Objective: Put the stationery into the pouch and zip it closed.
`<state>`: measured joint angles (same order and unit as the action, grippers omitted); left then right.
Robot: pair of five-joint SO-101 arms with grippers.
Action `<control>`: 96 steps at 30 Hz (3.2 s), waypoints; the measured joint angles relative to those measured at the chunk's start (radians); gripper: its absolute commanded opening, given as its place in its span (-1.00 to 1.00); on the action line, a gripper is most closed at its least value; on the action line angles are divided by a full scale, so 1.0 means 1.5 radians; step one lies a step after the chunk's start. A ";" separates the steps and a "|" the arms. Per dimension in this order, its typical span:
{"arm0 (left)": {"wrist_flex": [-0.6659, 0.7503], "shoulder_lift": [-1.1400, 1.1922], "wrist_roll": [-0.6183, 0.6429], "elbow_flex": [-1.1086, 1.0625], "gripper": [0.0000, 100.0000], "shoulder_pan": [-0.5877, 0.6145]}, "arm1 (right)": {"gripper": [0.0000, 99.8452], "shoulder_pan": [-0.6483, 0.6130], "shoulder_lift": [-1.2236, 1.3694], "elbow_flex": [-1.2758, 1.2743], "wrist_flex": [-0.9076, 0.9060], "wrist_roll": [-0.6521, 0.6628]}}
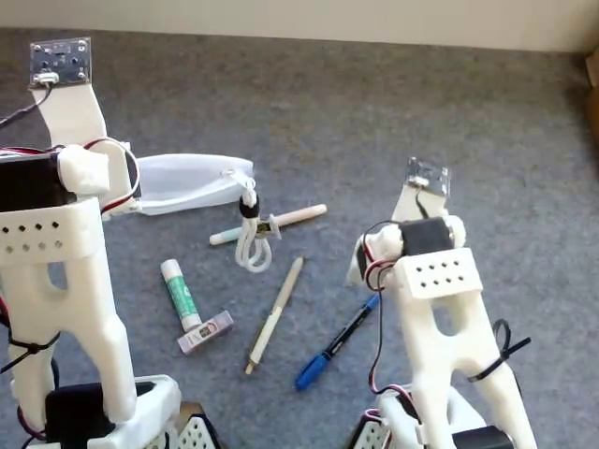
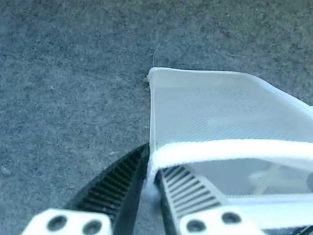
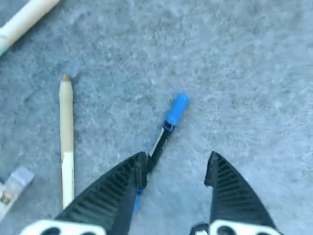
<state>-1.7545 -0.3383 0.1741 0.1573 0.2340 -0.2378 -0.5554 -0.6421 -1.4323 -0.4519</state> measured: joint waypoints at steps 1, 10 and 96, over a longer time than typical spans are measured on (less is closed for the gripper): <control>0.000 0.000 0.000 0.000 -0.98 0.000 | -0.62 0.000 0.000 -0.019 0.029 -0.009; 0.000 0.000 0.000 0.000 -0.98 0.000 | -0.62 0.000 0.000 -0.149 0.170 -0.026; 0.000 -0.003 0.000 -0.021 -0.98 0.000 | -0.99 -0.011 -0.341 -0.349 0.319 0.003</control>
<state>-1.7545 -0.3429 0.1741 0.1250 0.2340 -0.2547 -1.0664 -1.1653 -0.9536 -0.4473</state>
